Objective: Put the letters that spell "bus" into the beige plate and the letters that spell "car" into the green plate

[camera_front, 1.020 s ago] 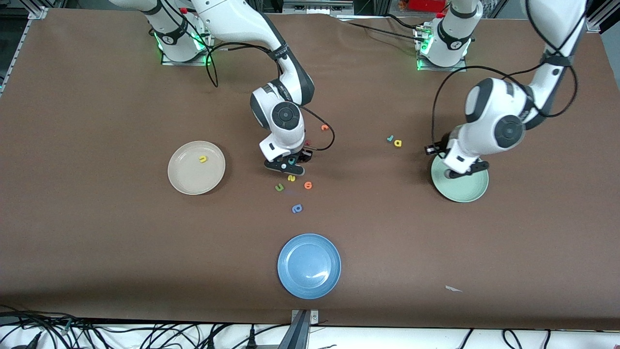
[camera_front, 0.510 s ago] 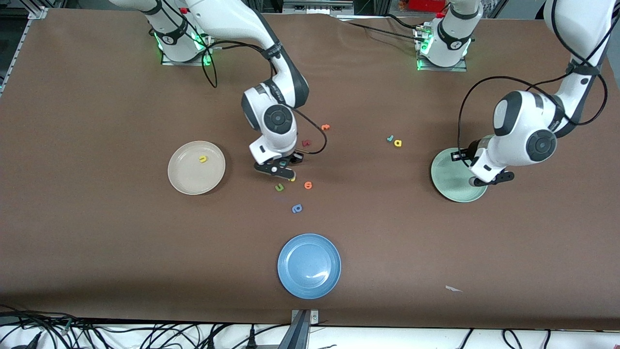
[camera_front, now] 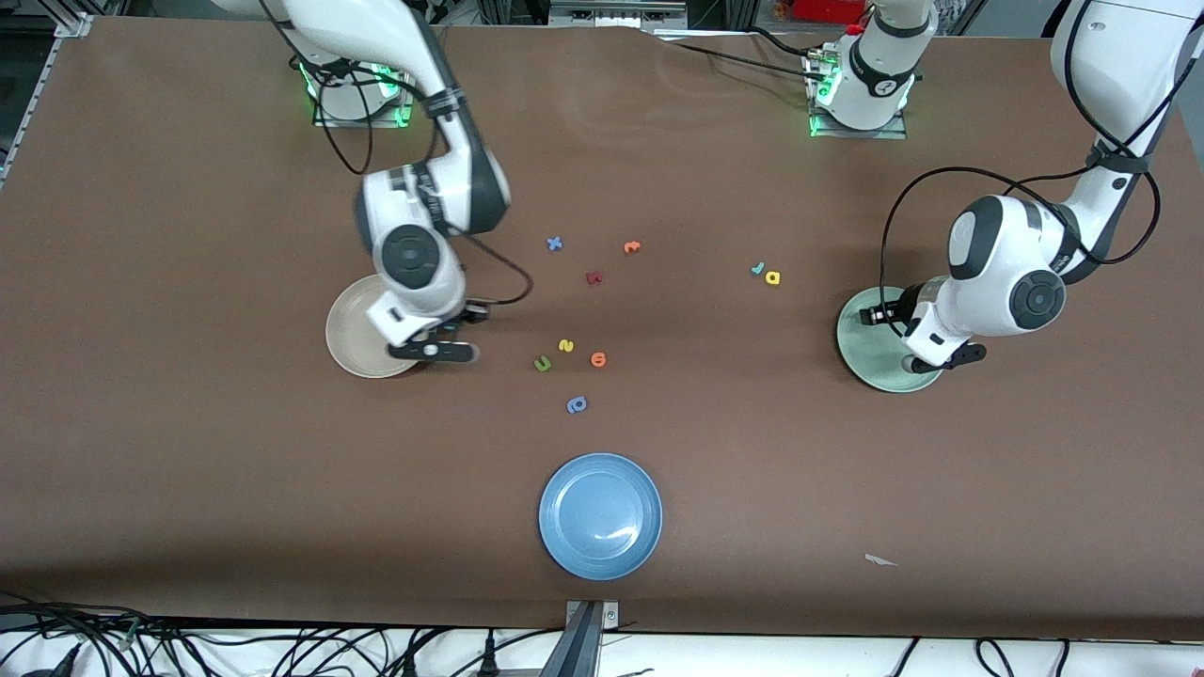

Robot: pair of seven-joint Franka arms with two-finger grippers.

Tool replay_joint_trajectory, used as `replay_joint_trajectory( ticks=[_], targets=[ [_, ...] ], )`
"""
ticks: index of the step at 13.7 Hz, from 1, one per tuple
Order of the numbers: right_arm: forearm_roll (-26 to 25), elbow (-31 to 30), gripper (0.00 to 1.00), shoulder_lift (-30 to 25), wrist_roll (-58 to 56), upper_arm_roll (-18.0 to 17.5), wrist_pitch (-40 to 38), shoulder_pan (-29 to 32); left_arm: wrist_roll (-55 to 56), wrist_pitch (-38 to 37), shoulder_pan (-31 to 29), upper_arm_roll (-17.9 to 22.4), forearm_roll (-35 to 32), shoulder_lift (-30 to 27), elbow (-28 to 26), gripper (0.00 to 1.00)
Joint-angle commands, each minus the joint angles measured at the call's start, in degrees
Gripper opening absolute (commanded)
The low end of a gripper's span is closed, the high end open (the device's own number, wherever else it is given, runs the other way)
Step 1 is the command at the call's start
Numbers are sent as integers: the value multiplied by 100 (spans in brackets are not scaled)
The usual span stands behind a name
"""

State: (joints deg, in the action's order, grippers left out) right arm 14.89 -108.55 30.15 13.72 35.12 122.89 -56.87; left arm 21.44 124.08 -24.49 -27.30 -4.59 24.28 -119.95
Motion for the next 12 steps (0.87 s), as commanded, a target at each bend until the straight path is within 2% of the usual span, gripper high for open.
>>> replay_joint_trajectory(
  ticks=[1,4,6,8,9,10,11,12],
  targets=[
    [5,-1096,9,-581,-773,215,602,-52,937,-139,172,-300,-130,-117,103,100],
    [5,-1641,9,-546,-1238,319,1279,-17,1791,-112,181,-696,-51,-99,68,99],
    [5,-1827,10,-537,-1643,452,1386,149,2389,-51,199,-1012,-51,-29,-28,99],
    [5,-1827,12,-537,-1907,461,1386,334,2934,438,347,-1145,-51,50,-300,99],
    [5,-1827,20,-520,-1926,461,1378,387,3102,772,374,-1146,-51,50,-467,98],
    [5,-1827,38,-502,-1926,461,1369,422,3277,1028,392,-1154,-51,59,-634,97],
    [13,-1801,82,-502,-1865,461,1317,449,3392,1265,453,-1154,-51,68,-792,96],
    [22,-1792,100,-510,-1821,461,1290,449,3489,1390,523,-1146,-60,85,-907,96]
  ],
)
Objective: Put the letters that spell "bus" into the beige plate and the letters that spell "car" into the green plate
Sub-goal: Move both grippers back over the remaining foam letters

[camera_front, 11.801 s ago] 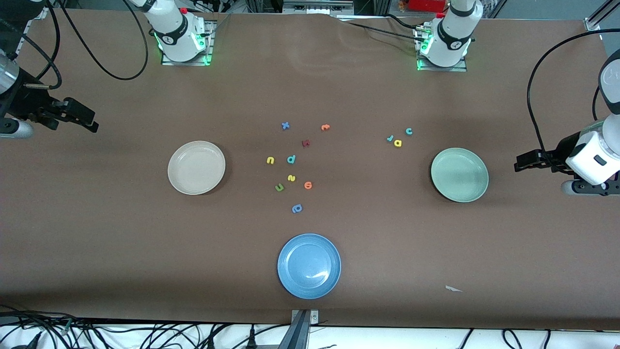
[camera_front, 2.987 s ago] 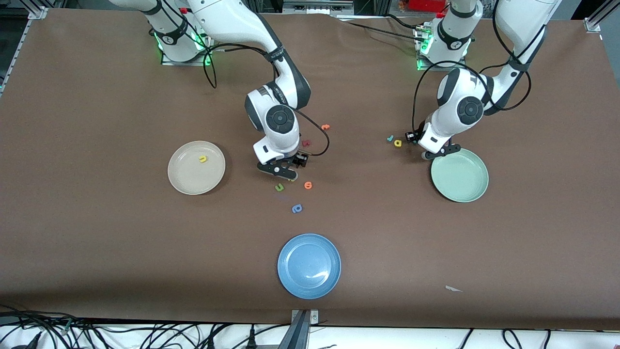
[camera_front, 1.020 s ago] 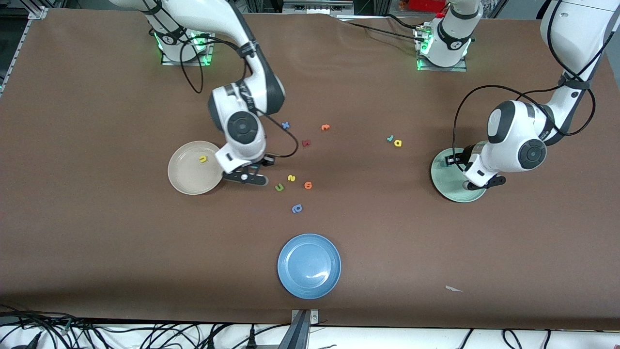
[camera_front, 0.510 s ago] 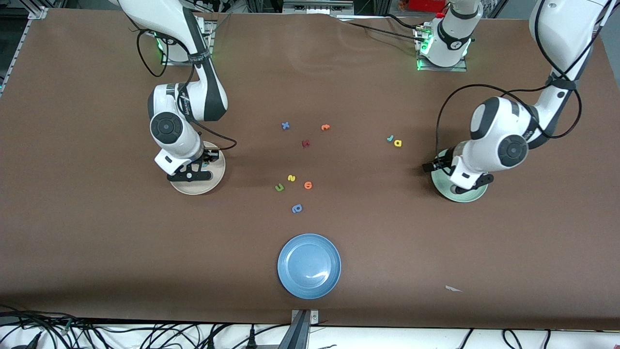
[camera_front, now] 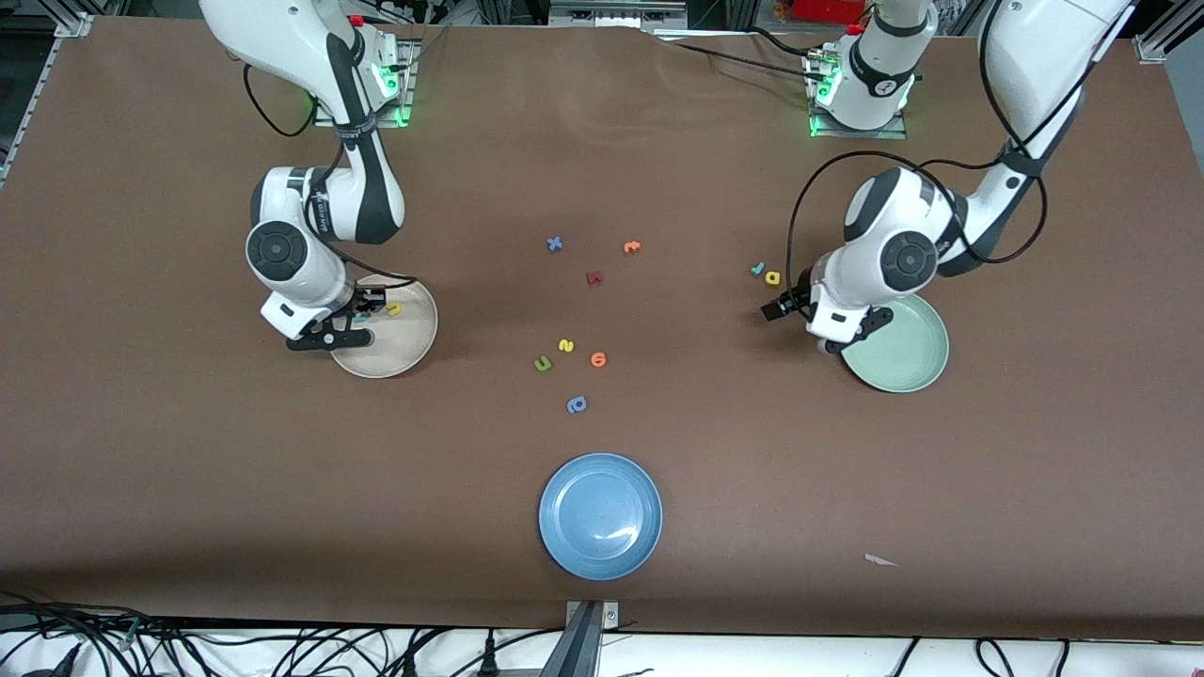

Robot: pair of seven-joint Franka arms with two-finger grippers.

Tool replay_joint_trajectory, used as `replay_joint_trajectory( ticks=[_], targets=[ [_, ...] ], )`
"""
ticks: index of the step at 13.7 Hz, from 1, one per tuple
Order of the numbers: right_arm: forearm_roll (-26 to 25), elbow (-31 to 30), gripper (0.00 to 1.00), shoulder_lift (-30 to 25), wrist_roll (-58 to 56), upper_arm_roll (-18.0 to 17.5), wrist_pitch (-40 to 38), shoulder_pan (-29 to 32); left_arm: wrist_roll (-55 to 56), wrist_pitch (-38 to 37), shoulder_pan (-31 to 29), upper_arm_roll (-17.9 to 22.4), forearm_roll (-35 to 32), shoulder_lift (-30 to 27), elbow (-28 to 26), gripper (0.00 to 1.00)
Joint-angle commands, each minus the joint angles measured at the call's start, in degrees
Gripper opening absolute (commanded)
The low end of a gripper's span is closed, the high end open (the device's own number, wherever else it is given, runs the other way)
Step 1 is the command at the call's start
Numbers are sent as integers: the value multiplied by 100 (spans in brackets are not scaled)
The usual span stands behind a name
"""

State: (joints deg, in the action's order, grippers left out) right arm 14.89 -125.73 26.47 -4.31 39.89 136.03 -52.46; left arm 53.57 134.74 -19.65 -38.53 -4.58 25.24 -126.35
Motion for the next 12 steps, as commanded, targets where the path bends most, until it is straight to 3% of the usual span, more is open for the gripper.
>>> replay_joint_trajectory(
  ticks=[1,6,9,12],
  targets=[
    [31,-48,100,-160,122,-25,-93,-1,338,334,66,-22,-61,-11,-355,95],
    [40,943,100,-134,1123,-148,-1103,-272,505,692,128,-22,-69,51,-697,92],
    [66,1707,100,191,2361,-612,-1237,-291,514,896,137,-22,-78,51,-891,90],
    [705,2761,100,840,3679,-1026,-1219,-291,514,896,137,-22,-96,60,-944,86]
  ],
)
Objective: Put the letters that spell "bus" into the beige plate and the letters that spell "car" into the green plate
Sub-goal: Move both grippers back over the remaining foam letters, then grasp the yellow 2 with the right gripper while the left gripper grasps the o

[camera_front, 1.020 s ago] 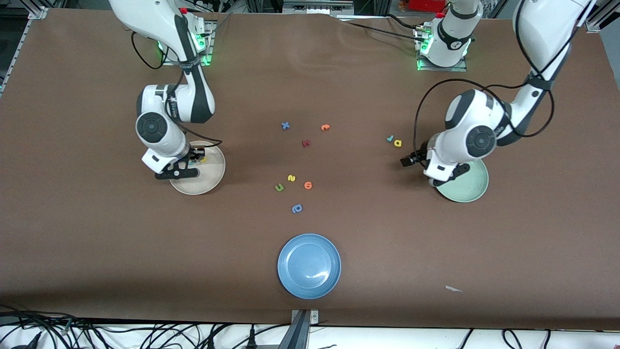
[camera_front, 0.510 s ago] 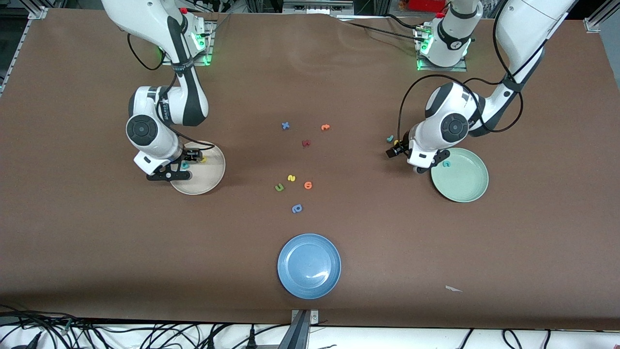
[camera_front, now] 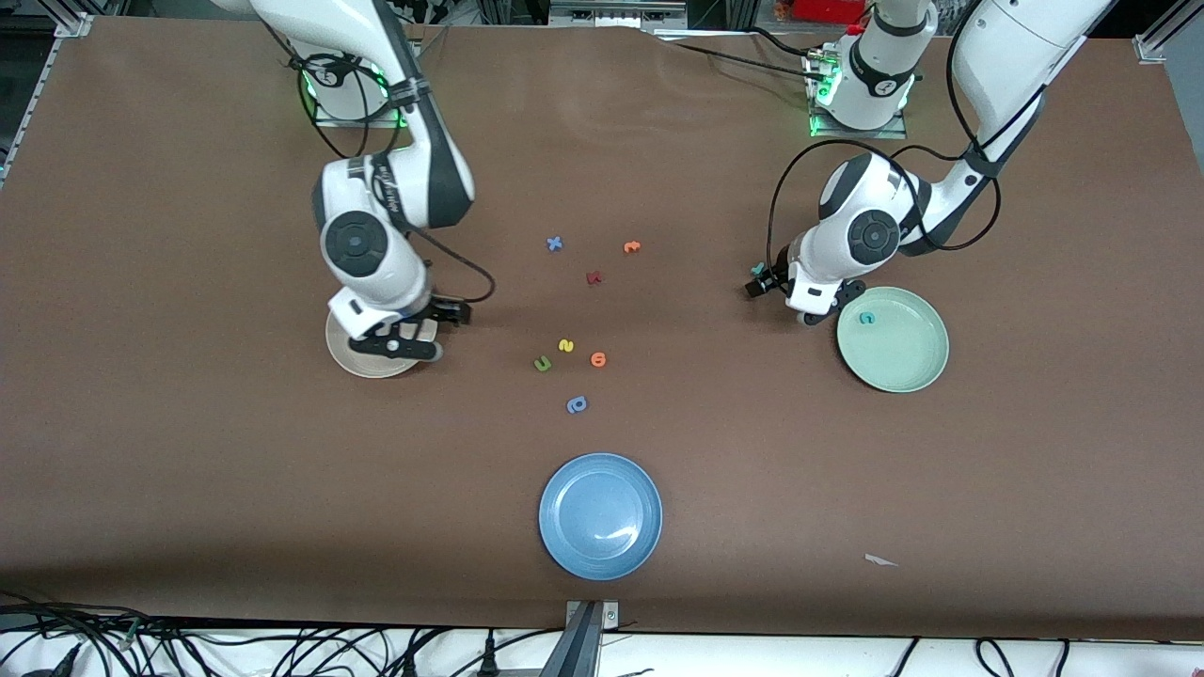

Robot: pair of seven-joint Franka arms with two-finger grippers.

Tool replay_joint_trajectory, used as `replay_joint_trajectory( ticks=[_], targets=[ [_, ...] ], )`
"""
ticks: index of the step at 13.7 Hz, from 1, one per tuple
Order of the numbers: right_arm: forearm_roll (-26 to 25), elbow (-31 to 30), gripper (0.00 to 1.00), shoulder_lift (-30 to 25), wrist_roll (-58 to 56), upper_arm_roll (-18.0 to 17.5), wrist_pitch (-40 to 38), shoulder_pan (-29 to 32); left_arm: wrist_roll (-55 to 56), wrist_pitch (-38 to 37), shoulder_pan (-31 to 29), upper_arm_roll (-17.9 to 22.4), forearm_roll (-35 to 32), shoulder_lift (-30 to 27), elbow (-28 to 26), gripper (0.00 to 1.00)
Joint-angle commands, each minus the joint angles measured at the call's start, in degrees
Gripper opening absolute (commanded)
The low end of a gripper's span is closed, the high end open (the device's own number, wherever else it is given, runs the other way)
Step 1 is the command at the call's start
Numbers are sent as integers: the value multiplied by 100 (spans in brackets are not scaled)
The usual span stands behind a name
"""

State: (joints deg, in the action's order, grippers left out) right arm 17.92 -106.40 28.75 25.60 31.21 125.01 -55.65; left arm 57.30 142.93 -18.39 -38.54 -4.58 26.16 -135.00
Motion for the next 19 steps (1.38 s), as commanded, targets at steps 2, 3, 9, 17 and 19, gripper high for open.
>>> replay_joint_trajectory(
  ticks=[2,3,9,17,19],
  targets=[
    [764,1470,100,1060,1462,-272,-83,28,176,86,11,-22,-96,-32,-105,82],
    [818,1647,100,1210,1848,-351,-56,28,176,86,11,-22,-96,-32,-105,78],
    [818,2106,98,1765,3493,-782,715,36,220,95,11,-22,-122,12,-105,56],
    [792,2106,89,2090,3962,-976,1069,-95,212,332,2,13,-149,126,-97,53],
    [818,2106,75,2091,3953,-985,1051,-104,203,332,2,22,-149,126,-97,53]
  ],
)
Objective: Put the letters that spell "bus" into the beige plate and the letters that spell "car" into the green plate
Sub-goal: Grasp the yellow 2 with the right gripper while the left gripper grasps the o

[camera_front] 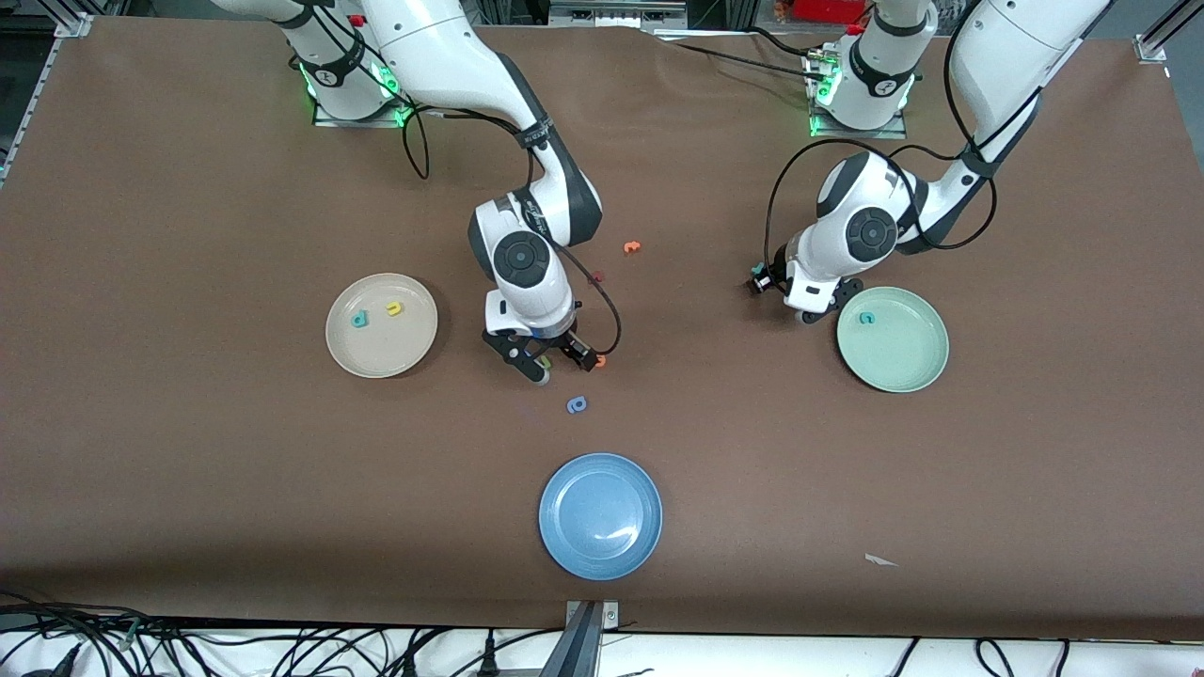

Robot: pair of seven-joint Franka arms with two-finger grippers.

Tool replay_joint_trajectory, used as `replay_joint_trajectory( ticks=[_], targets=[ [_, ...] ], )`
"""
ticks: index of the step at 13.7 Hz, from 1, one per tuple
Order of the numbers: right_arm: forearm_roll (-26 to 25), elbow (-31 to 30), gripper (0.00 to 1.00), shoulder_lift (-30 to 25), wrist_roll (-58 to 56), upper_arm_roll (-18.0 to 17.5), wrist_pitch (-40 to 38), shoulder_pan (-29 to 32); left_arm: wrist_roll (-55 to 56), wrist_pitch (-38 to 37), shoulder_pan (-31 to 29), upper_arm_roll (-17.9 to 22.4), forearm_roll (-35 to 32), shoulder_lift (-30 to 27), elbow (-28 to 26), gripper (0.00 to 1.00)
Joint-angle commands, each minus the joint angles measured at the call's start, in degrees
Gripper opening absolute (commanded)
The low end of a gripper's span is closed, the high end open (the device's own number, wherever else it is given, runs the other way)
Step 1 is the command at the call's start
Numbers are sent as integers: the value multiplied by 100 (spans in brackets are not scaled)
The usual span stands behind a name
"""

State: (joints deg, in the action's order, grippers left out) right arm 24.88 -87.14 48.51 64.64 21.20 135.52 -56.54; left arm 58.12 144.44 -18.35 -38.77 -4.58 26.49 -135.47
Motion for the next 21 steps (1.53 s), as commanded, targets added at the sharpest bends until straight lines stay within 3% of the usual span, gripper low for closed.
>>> replay_joint_trajectory(
  ticks=[1,5,13,17,21],
  targets=[
    [122,180,73,115,57,7,1,-24,120,172,-2,53,-149,94,-50,52],
    [122,171,56,115,49,6,-35,-68,103,129,-20,54,-149,76,-41,49],
    [96,92,55,115,40,-11,-289,-77,120,111,-256,62,-149,-12,-50,54],
    [87,110,30,106,31,-11,-316,-68,129,111,-266,62,-157,-21,-41,53],
    [52,110,20,97,22,-2,-324,-68,296,111,-100,45,-149,-12,-50,53]
  ],
)
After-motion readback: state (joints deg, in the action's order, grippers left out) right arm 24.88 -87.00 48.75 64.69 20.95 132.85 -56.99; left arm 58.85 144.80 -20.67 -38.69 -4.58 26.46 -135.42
